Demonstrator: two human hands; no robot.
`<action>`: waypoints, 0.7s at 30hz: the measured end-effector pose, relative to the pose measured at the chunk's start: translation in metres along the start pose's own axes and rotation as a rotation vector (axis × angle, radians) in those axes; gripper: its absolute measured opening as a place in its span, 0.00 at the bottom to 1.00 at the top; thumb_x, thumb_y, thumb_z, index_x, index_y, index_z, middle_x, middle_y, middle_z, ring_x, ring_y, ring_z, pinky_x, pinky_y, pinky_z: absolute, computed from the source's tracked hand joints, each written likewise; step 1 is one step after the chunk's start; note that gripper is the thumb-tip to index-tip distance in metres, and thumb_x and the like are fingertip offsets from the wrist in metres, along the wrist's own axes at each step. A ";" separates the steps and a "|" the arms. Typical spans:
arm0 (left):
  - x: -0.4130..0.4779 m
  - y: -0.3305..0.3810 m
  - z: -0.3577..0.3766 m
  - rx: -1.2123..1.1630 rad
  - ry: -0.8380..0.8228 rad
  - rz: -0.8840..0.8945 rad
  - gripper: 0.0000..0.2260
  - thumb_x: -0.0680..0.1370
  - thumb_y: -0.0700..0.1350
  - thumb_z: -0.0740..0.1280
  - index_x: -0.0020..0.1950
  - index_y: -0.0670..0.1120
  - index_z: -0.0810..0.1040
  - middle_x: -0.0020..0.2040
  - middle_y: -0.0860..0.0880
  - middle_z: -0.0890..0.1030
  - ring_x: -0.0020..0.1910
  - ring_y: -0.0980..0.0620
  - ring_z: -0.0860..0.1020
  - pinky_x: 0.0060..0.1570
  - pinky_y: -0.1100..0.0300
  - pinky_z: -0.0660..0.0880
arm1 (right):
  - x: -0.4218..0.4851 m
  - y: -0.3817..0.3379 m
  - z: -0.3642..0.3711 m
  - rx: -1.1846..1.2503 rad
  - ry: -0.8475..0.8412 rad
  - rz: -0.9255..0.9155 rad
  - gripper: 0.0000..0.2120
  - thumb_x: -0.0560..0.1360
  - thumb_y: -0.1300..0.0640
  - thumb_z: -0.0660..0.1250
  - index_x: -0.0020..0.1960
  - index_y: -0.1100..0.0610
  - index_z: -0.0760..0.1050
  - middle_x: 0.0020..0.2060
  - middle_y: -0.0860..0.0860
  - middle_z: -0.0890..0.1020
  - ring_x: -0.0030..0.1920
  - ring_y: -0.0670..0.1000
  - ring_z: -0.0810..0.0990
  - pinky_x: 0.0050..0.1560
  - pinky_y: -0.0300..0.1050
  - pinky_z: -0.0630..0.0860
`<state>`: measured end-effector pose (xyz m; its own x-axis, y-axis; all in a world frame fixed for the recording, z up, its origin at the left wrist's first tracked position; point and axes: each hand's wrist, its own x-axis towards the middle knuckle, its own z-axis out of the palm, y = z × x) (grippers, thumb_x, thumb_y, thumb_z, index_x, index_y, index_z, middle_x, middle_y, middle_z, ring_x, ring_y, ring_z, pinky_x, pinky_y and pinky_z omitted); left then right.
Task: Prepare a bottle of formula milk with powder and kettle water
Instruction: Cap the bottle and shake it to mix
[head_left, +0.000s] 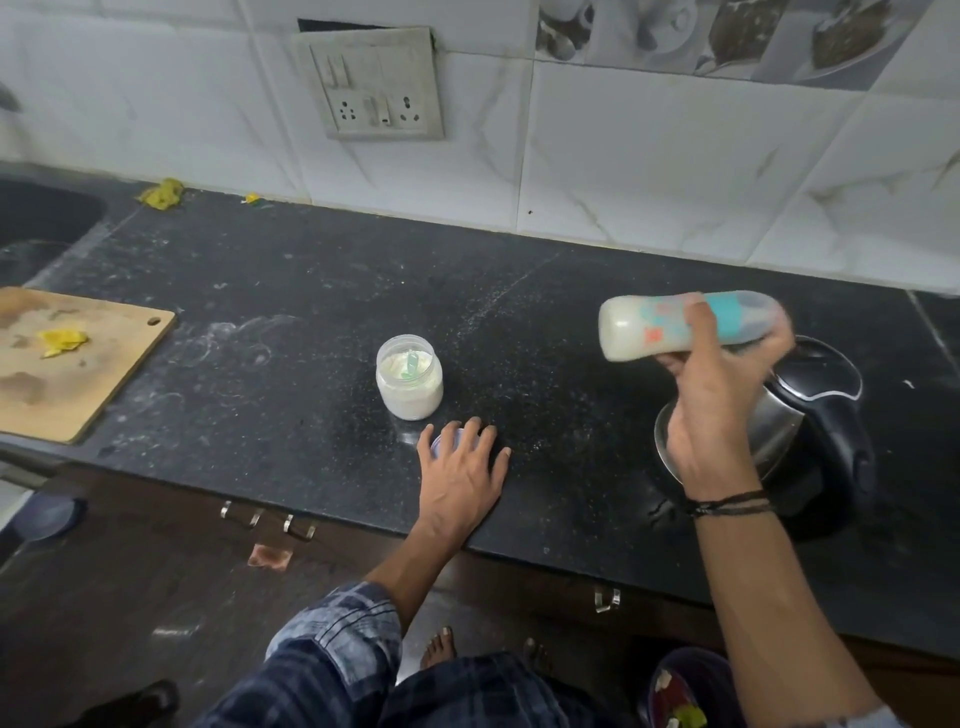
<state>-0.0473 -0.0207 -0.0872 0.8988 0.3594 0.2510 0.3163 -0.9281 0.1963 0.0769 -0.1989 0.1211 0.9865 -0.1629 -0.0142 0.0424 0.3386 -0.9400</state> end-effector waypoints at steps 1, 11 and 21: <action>-0.001 -0.001 0.000 -0.002 0.003 0.004 0.16 0.84 0.60 0.60 0.63 0.53 0.79 0.65 0.53 0.79 0.66 0.46 0.76 0.73 0.40 0.60 | -0.001 0.003 -0.001 -0.073 -0.051 0.030 0.26 0.77 0.58 0.76 0.69 0.47 0.66 0.58 0.47 0.80 0.55 0.47 0.86 0.45 0.44 0.83; -0.001 0.000 -0.005 0.000 0.017 0.010 0.16 0.84 0.59 0.61 0.63 0.51 0.80 0.64 0.52 0.79 0.65 0.45 0.77 0.72 0.39 0.63 | -0.001 0.000 0.004 -0.117 -0.111 0.033 0.26 0.76 0.58 0.76 0.69 0.48 0.67 0.55 0.47 0.81 0.52 0.47 0.87 0.46 0.46 0.84; 0.000 0.000 0.000 0.004 0.009 0.006 0.16 0.84 0.60 0.60 0.63 0.53 0.79 0.65 0.52 0.79 0.65 0.46 0.77 0.73 0.39 0.61 | 0.001 0.013 -0.002 -0.071 -0.083 0.039 0.30 0.74 0.55 0.78 0.70 0.48 0.68 0.53 0.45 0.83 0.53 0.47 0.87 0.42 0.43 0.82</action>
<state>-0.0473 -0.0205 -0.0867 0.8978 0.3547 0.2611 0.3122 -0.9307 0.1908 0.0782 -0.1967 0.1083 0.9970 -0.0727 -0.0259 -0.0048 0.2766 -0.9610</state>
